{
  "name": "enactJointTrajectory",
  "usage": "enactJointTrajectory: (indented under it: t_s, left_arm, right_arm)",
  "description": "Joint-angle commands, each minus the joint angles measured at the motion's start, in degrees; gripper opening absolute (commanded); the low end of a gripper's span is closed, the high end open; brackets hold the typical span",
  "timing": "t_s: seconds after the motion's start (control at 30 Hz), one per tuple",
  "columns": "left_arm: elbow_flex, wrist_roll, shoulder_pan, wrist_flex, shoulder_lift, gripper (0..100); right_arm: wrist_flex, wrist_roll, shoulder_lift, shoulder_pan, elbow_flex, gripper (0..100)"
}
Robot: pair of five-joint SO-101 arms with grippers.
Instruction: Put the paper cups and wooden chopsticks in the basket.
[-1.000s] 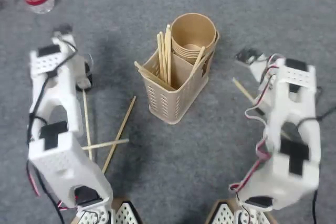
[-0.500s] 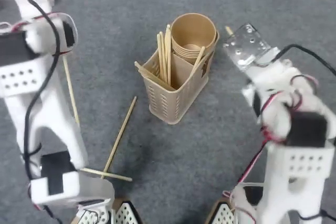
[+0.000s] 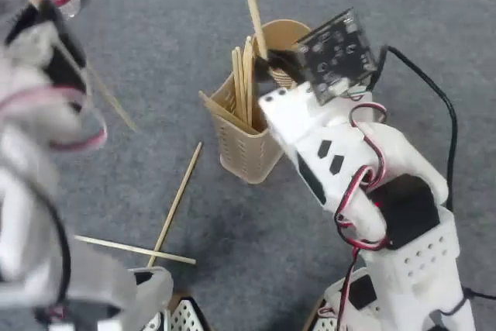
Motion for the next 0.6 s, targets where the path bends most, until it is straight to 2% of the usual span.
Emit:
enactJointTrajectory:
  t_s: [0.0, 0.2, 0.33, 0.47, 0.57]
  left_arm:
    - [-1.10, 0.88, 3.52, -0.09, -5.80, 1]
    - [-1.01, 0.97, 7.74, 2.81, -9.93, 1]
    - [1.27, 3.96, 9.76, 3.16, -13.98, 1]
    - [10.77, 4.84, 16.00, 2.02, -20.84, 1]
    - [25.27, 4.57, 18.37, -5.36, -26.29, 1]
  right_arm:
    - [-8.57, -2.55, -0.04, -2.77, 1.76, 0.6]
    - [-22.64, -2.64, -0.04, -1.89, 17.05, 0.6]
    - [-30.64, -2.55, -1.71, 0.31, 29.27, 0.6]
    - [-31.16, -2.37, -6.64, 3.12, 35.52, 0.6]
    - [-30.90, 0.00, -9.63, 3.56, 39.65, 1.0]
